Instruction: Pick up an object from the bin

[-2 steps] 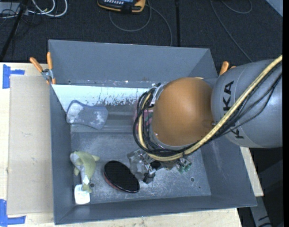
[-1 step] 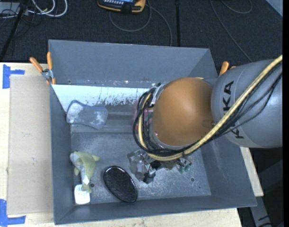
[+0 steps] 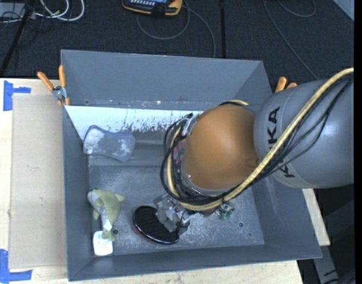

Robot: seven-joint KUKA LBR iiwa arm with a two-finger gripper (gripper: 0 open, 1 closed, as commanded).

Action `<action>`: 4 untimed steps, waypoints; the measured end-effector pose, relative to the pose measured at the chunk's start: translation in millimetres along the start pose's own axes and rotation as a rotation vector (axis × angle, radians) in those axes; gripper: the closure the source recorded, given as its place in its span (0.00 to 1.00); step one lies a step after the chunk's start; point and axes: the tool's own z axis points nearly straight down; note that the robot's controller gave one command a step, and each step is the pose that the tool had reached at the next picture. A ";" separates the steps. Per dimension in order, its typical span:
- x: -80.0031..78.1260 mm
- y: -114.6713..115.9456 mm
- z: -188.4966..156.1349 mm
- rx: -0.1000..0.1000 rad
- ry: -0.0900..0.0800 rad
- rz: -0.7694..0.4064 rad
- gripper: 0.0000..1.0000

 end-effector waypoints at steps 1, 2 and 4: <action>-16.1 7.9 23.2 -0.003 0.003 -0.179 1.00; -34.4 7.6 39.0 -0.001 -0.001 -0.211 1.00; -55.9 -23.1 41.0 -0.001 -0.002 -0.238 1.00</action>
Offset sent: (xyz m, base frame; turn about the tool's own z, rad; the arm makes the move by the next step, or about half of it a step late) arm 0.0261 0.0248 -0.0395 -0.2147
